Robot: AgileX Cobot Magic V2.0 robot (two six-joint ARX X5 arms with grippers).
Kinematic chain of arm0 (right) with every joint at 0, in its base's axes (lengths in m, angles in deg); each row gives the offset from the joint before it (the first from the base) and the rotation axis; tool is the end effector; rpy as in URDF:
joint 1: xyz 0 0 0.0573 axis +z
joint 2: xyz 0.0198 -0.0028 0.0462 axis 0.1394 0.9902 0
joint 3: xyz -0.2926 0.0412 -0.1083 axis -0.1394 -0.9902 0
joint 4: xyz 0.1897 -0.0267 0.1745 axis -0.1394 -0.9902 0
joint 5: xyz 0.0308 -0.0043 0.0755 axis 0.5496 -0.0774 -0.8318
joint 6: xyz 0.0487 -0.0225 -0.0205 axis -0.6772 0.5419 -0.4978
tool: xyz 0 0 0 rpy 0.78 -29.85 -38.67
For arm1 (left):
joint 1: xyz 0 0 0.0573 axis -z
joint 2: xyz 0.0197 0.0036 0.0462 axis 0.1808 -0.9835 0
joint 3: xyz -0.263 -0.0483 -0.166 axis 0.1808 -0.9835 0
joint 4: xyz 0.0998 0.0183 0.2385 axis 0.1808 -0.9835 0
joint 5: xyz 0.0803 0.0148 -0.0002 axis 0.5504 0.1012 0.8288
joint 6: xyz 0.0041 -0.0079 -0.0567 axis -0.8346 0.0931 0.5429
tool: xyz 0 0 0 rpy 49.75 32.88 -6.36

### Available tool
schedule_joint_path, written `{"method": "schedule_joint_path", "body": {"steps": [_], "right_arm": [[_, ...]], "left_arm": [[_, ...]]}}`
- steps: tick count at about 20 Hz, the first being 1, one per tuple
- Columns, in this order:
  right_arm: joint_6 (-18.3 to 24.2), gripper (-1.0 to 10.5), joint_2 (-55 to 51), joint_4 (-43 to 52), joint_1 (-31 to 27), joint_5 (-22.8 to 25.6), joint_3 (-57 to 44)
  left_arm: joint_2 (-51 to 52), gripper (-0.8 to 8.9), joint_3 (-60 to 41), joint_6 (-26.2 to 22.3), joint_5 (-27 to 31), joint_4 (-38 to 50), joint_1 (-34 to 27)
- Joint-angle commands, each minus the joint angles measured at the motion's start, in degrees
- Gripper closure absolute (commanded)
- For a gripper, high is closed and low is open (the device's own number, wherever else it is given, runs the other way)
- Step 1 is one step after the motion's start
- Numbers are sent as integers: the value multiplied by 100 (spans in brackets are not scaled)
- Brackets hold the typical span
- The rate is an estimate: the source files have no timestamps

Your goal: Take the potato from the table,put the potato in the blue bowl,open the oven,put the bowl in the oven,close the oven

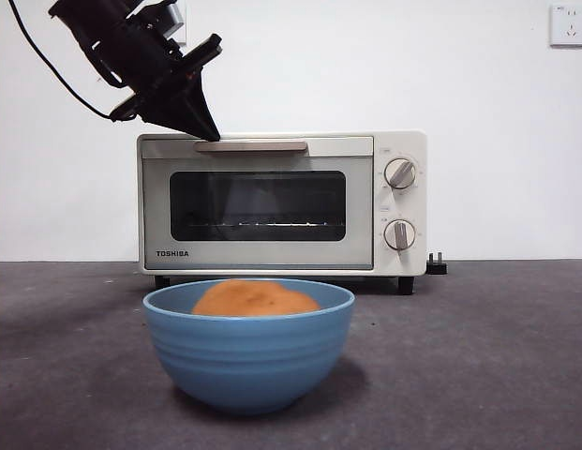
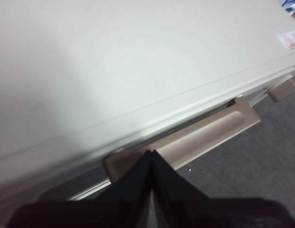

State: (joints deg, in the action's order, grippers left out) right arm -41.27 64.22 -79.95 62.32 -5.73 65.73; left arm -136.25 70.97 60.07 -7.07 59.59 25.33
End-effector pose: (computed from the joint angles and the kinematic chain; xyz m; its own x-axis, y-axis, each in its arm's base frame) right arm 0.0404 0.0353 0.4312 0.6728 0.3359 -0.6592 -0.3774 0.9222 0.0847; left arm 0.4168 -0.1240 0.3518 0.6008 -0.5325 -0.5962 0.4965 0.8331 -0.2437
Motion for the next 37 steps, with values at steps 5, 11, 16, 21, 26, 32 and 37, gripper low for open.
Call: {"method": "schedule_joint_path", "body": {"steps": [5, 11, 16, 21, 26, 32, 37], "right_arm": [[-745, 959, -914, 72, 7, -446, -46], [-1198, 959, -1792, -164, 4, -310, -46], [-1123, 959, -1860, -378, 4, 0, -59], [-1075, 959, -1860, -380, 4, 116, -59], [-1019, 959, -1860, -380, 4, 254, -59], [-962, 959, -1860, -380, 7, 424, -59], [-881, 959, -1860, -380, 7, 461, -59]], "left_arm": [[-221, 820, -179, -146, 470, -702, 111], [-221, 820, -181, -151, 468, -1093, 205], [-221, 820, -188, -186, 470, -1478, 391], [-221, 820, -197, -304, 750, -1674, 544], [-221, 820, -339, -315, 807, -1703, 553], [-140, 820, -1064, -203, 876, -1226, 584], [-44, 820, -1517, -118, 916, -933, 619]]}}
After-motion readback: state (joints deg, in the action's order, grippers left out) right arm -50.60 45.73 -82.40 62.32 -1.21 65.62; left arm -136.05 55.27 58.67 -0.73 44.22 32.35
